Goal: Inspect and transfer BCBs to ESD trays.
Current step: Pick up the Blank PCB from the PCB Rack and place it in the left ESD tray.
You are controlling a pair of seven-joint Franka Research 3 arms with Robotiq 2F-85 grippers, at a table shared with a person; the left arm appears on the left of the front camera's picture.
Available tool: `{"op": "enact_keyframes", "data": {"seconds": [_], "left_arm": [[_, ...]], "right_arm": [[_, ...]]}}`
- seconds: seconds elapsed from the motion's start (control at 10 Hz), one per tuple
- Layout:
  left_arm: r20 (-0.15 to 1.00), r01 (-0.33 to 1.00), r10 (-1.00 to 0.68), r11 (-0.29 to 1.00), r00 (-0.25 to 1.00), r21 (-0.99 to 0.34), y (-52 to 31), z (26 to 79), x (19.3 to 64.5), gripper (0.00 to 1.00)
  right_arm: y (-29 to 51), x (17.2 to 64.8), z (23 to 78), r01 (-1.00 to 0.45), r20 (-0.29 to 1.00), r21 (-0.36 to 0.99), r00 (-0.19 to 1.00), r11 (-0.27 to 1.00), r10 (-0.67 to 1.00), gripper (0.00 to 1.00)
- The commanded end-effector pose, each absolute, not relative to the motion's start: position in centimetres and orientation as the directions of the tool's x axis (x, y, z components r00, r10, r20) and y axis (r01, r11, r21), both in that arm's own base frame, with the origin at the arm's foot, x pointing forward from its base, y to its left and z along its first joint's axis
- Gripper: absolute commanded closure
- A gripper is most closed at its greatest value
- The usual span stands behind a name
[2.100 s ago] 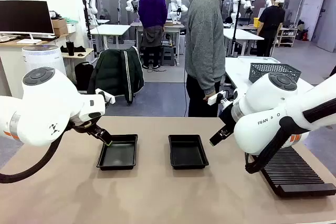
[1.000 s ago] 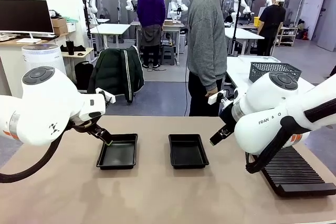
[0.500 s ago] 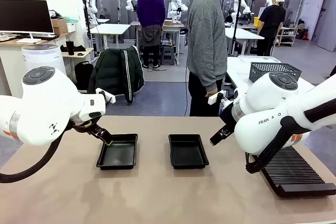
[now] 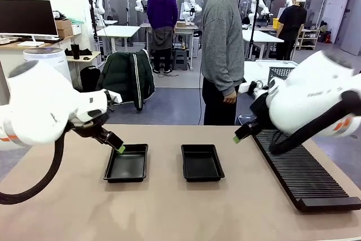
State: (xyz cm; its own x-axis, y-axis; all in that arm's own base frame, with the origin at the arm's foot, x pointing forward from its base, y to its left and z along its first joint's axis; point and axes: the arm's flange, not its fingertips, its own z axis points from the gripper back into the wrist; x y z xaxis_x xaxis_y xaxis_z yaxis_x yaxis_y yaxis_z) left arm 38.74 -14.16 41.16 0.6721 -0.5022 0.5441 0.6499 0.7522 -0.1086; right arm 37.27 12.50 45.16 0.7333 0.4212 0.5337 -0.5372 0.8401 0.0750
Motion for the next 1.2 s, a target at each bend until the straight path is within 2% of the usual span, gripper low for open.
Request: {"op": "enact_keyframes", "data": {"seconds": [0.0, 0.3, 0.4, 0.6, 0.8, 1.1], "left_arm": [[0.542, 0.669, -0.471, 0.700, 0.696, -0.250, -10.4, 44.3, 38.7, 0.00], [0.587, 0.673, -0.375, 0.591, 0.718, -0.445, -8.3, 48.3, 38.3, 0.00], [0.593, 0.676, -0.340, 0.490, 0.730, -0.551, -7.6, 48.6, 37.9, 0.00], [0.602, 0.650, -0.257, 0.396, 0.756, -0.648, -5.9, 48.2, 38.2, 0.00], [0.589, 0.616, -0.183, 0.247, 0.787, -0.748, -3.0, 47.6, 38.8, 0.00], [0.562, 0.571, -0.103, 0.176, 0.821, -0.802, -0.7, 46.9, 38.6, 0.00]], "right_arm": [[8.9, 35.0, 46.3, -0.538, 0.537, 0.194, 0.758, 0.820, 0.370, 0.00], [4.2, 34.6, 48.0, -0.502, 0.516, 0.457, 0.822, 0.734, 0.241, 0.00], [2.4, 34.4, 48.0, -0.470, 0.481, 0.547, 0.854, 0.693, 0.200, 0.00], [-1.3, 34.5, 47.8, -0.418, 0.436, 0.681, 0.891, 0.601, 0.126, 0.00], [-4.4, 33.9, 47.0, -0.385, 0.418, 0.777, 0.907, 0.498, 0.049, 0.00], [-8.6, 34.4, 45.9, -0.358, 0.374, 0.862, 0.927, 0.358, 0.026, 0.00]]}}
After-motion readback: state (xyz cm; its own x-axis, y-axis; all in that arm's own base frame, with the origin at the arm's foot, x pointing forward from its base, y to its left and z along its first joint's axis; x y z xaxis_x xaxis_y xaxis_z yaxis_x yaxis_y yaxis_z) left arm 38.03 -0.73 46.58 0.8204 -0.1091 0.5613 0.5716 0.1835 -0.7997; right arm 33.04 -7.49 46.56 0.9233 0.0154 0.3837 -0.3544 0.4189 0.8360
